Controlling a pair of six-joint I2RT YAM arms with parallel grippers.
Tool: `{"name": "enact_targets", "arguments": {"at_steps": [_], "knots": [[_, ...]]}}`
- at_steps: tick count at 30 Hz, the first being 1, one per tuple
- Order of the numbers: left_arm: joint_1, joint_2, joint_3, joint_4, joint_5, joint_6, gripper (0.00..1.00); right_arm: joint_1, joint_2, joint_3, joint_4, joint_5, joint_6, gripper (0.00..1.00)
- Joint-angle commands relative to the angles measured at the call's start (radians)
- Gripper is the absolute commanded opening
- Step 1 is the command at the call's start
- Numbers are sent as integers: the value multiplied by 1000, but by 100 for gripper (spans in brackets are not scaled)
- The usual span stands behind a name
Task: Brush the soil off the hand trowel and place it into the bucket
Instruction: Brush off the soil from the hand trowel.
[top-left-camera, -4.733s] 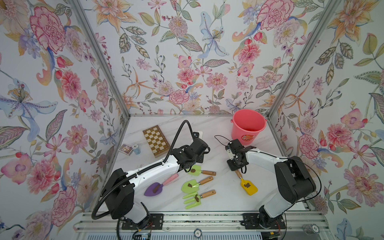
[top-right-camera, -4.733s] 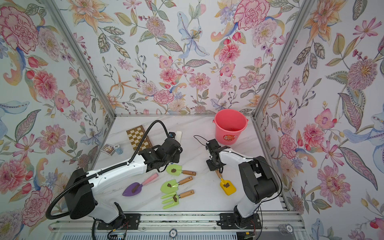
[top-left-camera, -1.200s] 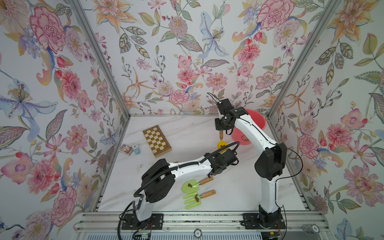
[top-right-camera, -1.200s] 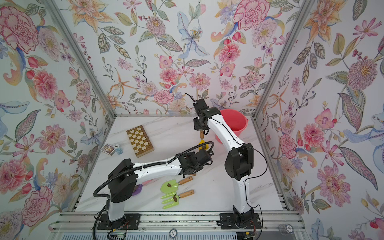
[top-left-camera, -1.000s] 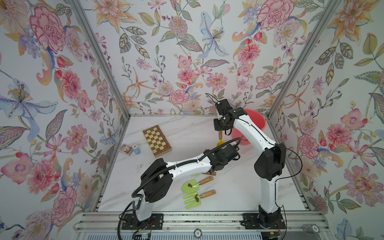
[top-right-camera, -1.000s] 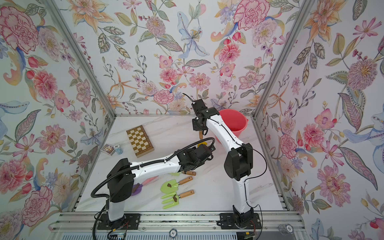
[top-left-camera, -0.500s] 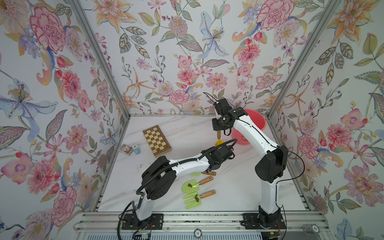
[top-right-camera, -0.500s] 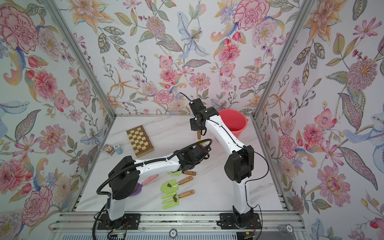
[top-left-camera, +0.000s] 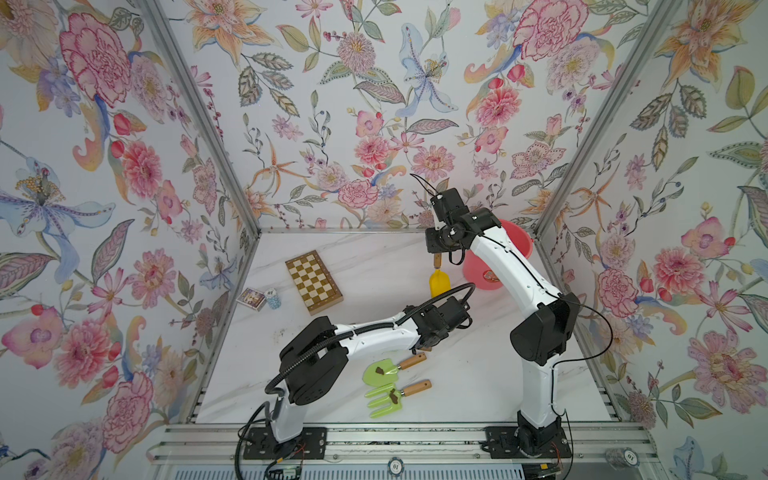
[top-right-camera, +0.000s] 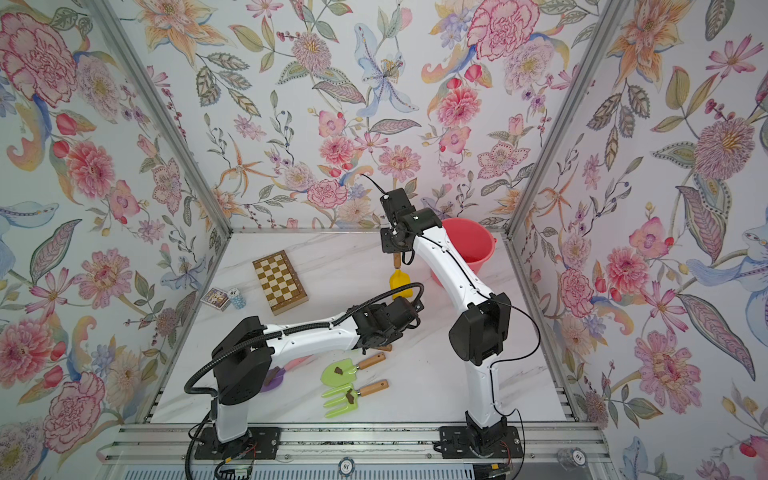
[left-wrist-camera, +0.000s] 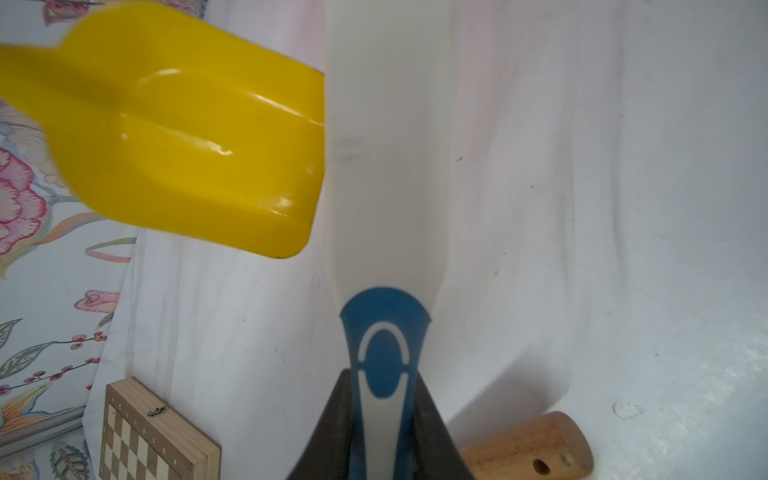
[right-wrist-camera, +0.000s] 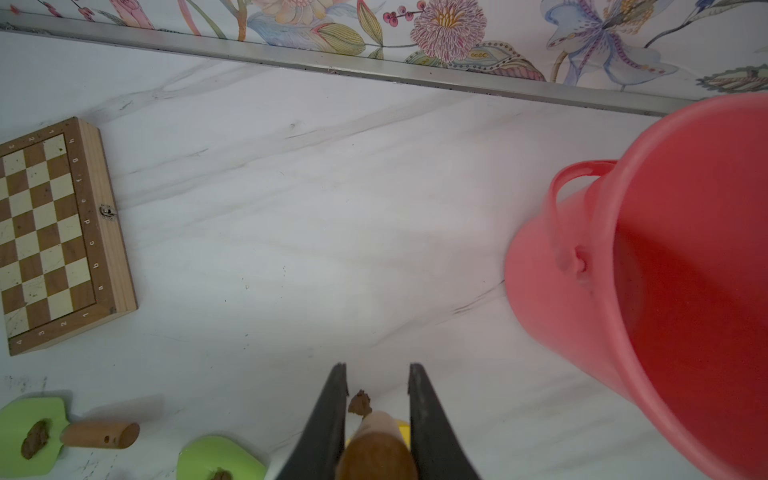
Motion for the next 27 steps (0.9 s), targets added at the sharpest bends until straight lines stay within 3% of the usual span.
{"name": "enact_targets", "arguments": {"at_steps": [1,7,14,22,27], "knots": [[18,-44,55,-14,-49,56,0,4,14,25,-20,11,-5,3],[64,31,85,24,-112,175,0,23,-12,-1,-19,21,-2,3],[86,88,79,93,-152,223,0,58,-42,-28,-20,19,5,3],[45,81,-47,84,-69,95,0,45,-29,6,-20,20,5,3],[28,40,-55,57,-26,18,0,37,-17,19,-20,23,1,3]]}}
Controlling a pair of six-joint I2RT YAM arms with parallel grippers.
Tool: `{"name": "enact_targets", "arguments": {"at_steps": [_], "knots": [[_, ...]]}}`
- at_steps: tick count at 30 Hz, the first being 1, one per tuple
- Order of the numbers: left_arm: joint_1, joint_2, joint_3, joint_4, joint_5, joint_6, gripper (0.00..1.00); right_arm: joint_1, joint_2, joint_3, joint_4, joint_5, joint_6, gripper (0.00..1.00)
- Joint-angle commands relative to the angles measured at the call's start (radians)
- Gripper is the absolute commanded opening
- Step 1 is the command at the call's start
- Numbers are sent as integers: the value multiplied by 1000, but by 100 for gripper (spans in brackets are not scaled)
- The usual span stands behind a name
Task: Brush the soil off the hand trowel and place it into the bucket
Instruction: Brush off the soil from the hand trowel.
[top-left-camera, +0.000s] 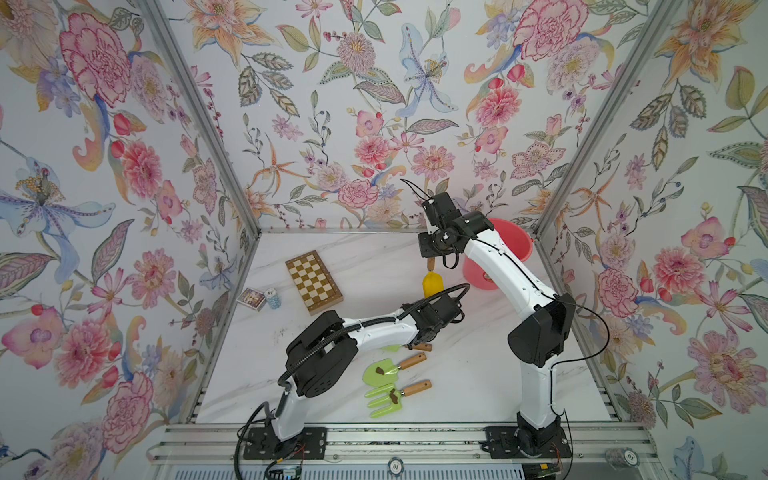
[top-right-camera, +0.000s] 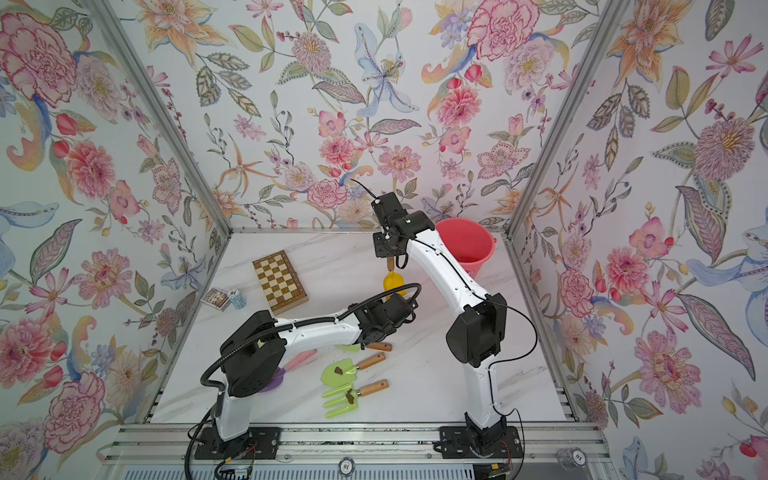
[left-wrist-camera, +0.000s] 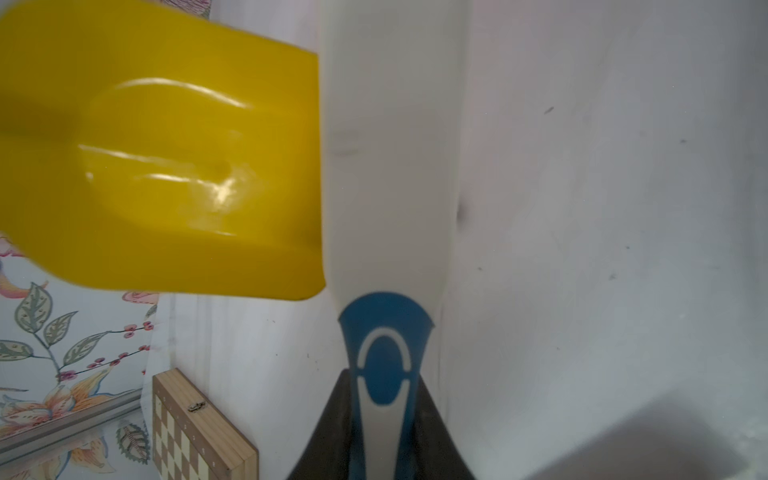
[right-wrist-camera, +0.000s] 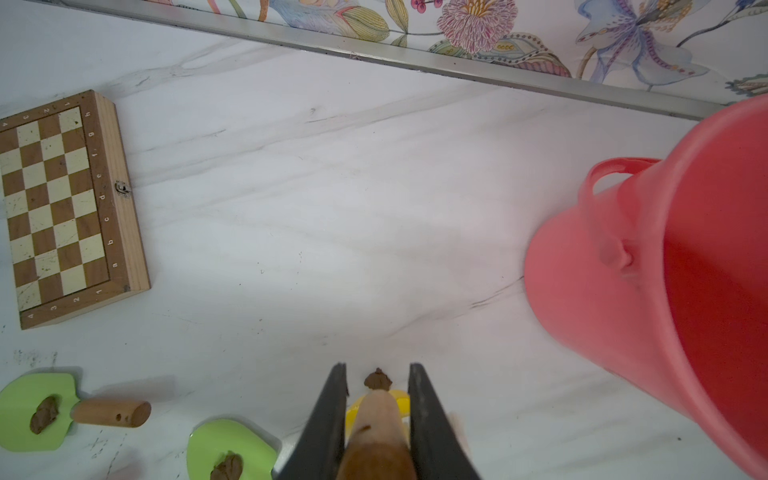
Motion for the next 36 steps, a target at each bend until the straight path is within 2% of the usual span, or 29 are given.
{"name": "enact_targets", "arguments": {"at_steps": [1,4,8,15,27,36], "knots": [[-17,-66,9,-11,15,-71,0,-6,-14,32,-16,17,1,3],[-21,-111,69,-23,-25,-66,0,-6,-12,34,-16,18,0,3],[-9,-122,141,-17,-61,32,0,-6,-10,36,-16,13,0,3],[36,-78,131,46,-98,154,0,1,-22,28,-16,16,3,3],[55,-63,-50,174,-107,172,0,12,-44,16,-16,-22,34,3],[37,-50,-141,216,-22,102,0,-4,-61,32,-15,-38,45,3]]}}
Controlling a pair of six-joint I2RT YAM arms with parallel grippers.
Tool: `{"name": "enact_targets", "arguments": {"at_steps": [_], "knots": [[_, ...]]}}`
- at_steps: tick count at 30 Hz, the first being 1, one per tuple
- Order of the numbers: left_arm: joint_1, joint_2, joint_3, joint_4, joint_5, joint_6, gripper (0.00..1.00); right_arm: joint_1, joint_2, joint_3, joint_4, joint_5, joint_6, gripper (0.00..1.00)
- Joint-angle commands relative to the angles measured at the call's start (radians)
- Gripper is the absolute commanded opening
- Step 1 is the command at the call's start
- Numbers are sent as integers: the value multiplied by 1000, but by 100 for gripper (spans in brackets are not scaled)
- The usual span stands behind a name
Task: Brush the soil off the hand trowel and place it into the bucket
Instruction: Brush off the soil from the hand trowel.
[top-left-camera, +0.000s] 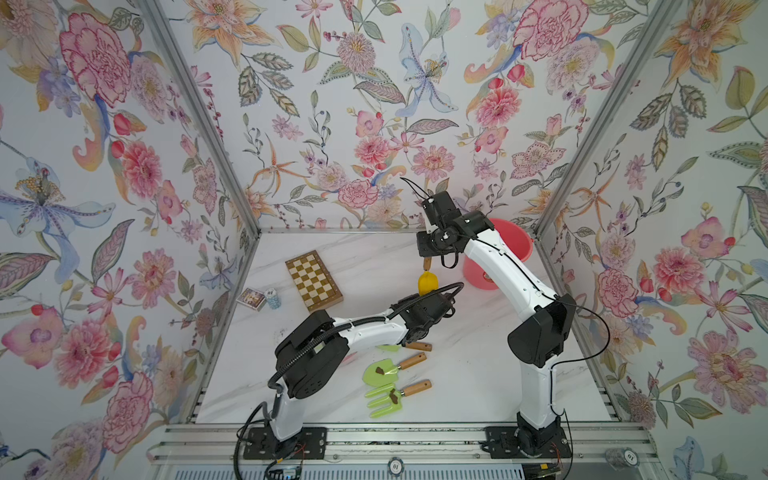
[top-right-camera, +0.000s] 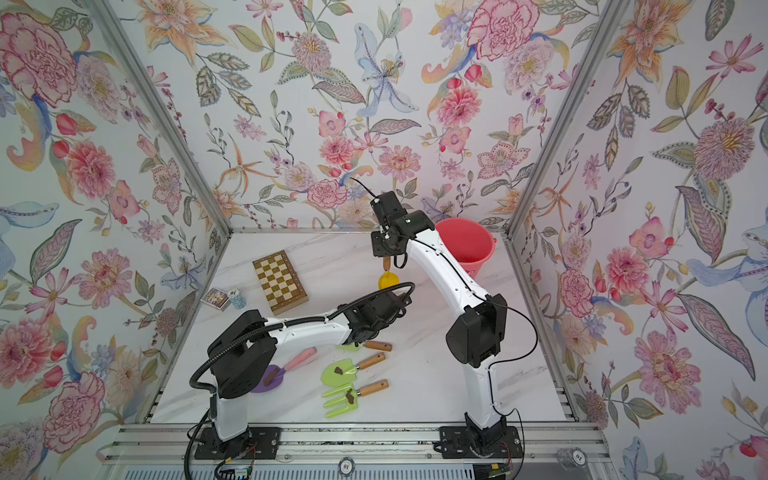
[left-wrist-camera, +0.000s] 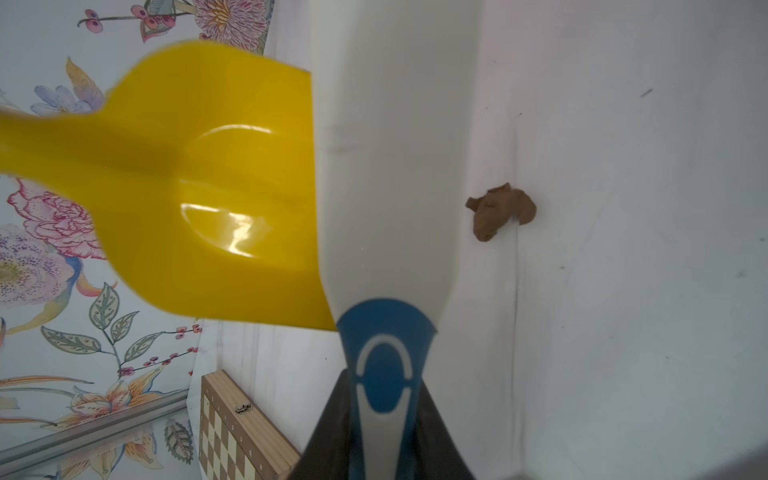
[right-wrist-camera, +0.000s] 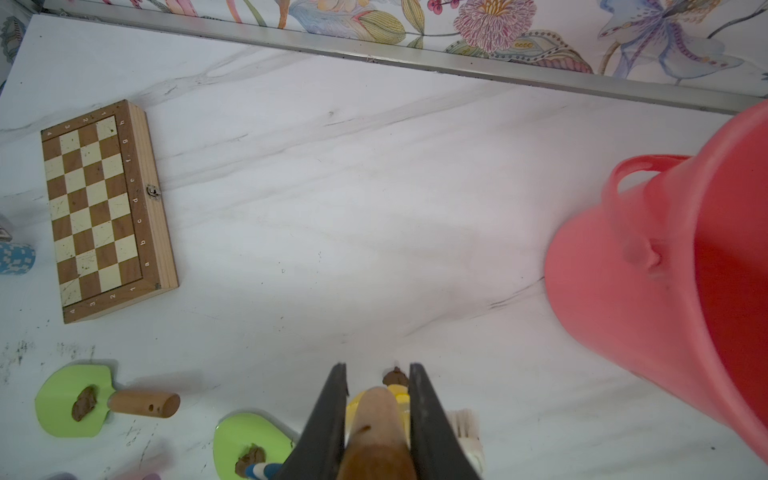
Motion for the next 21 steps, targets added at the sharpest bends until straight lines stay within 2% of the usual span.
{"name": "enact_targets", "arguments": {"at_steps": [1,3,9,14,19,21], "knots": [[-14,15,-16,12,45,-73,0,-13,-56,30,-15,3,13,3],[-14,-3,5,-24,81,-130,0,-29,-53,42,-15,12,10,3],[-14,-137,65,-163,305,-295,0,-86,-32,99,14,15,-24,3],[19,-254,47,-311,386,-407,0,-120,-50,104,91,-14,-69,3],[136,-349,53,-475,565,-546,0,-121,-167,-79,305,-100,-189,2],[215,-367,63,-525,717,-599,0,-127,-257,-219,457,-153,-223,2]]}}
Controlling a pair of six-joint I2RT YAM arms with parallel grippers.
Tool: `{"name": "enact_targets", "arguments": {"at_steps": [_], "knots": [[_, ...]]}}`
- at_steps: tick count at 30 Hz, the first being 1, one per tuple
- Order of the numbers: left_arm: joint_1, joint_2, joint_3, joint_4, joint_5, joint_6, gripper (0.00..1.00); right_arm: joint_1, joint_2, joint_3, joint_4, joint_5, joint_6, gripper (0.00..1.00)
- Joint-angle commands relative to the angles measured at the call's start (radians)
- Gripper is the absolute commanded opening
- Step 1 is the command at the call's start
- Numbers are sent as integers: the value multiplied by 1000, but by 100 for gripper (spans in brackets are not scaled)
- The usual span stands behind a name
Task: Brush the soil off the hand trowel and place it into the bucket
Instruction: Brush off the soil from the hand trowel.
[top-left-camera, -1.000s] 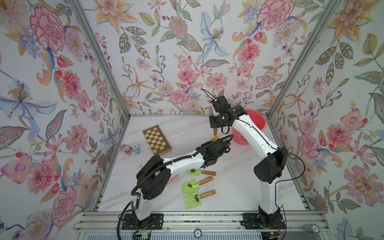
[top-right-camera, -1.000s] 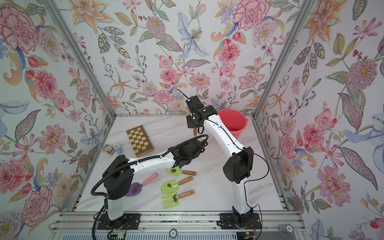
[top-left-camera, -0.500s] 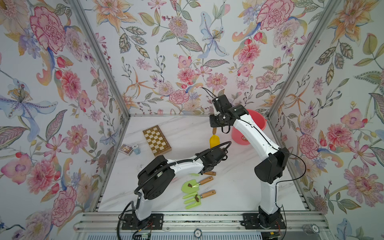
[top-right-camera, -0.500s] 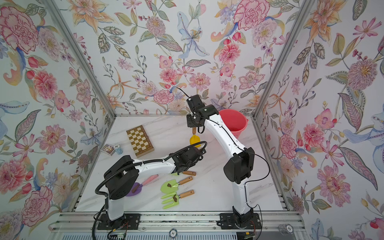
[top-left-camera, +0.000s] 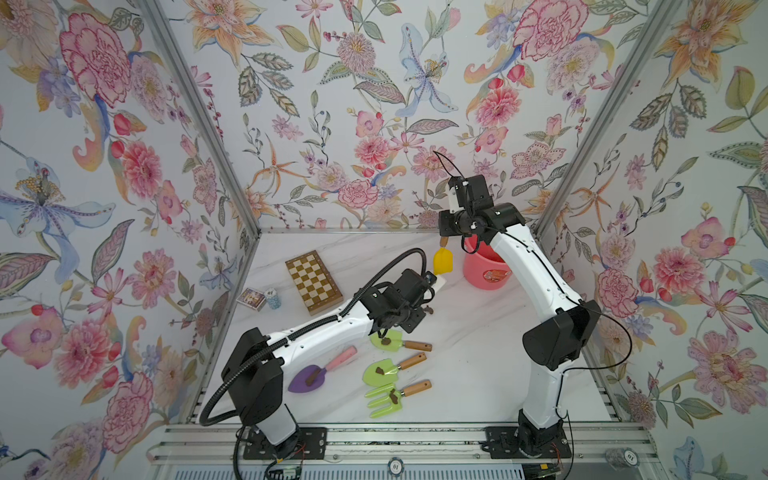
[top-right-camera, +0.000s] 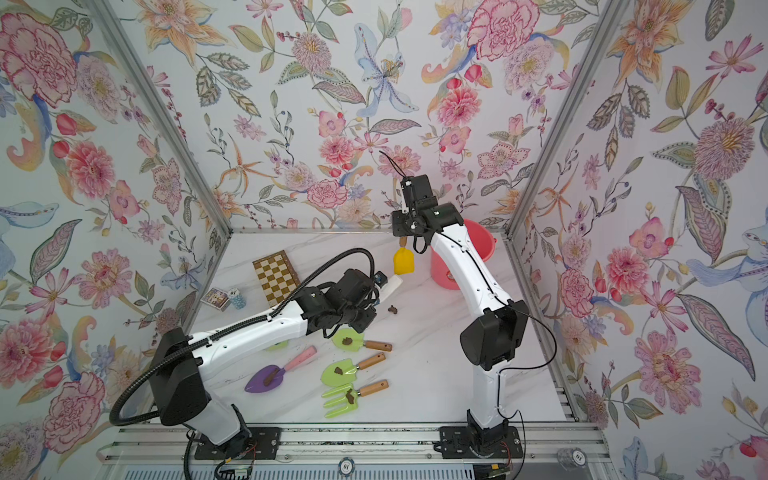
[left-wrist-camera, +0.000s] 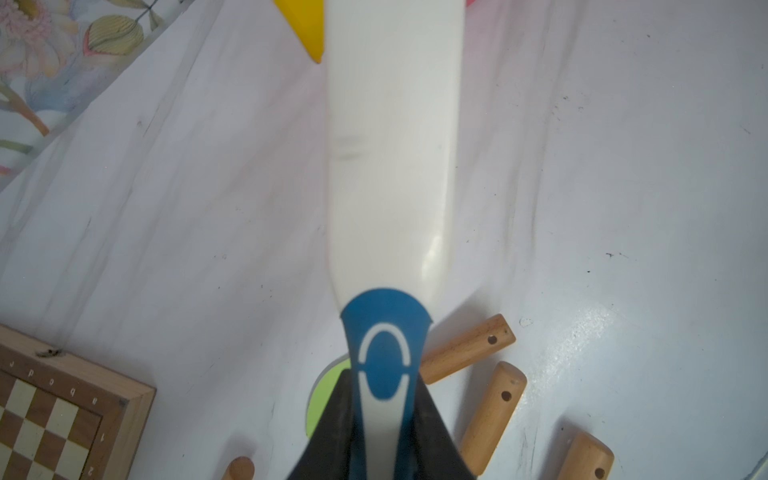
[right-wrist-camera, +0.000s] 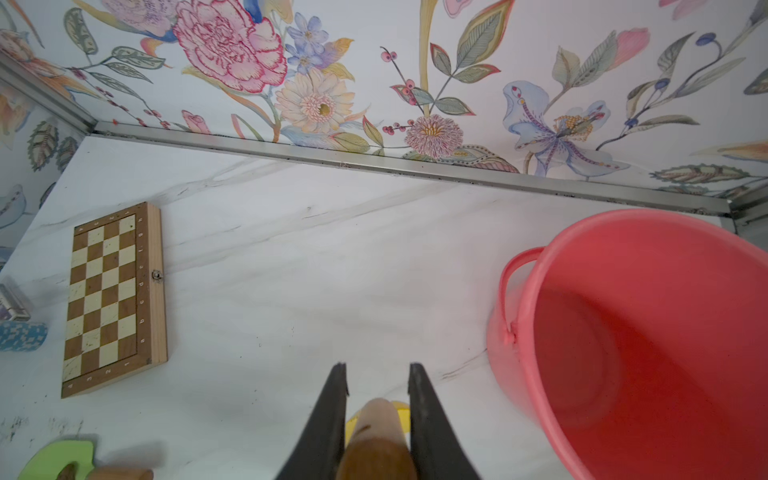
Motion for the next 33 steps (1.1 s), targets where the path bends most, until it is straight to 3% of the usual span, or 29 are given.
{"name": "enact_targets", "arguments": {"at_steps": [1,7,14,18,25,33], "knots": [[117,-35,23,-146,264,-149,0,-4,-158,-175,295,-106,-95,2],[335,-76,-1,5,714,-345,0,-55,-414,-591,734,-298,-112,5],[376,-4,53,262,1079,-568,0,-105,-501,-694,791,-535,-127,4],[382,10,48,332,1175,-624,0,-136,-528,-735,864,-675,-125,3],[394,2,-30,663,1295,-857,0,-172,-542,-731,927,-796,-67,2],[397,36,-70,770,1289,-946,0,-176,-558,-710,957,-859,-31,2]]}}
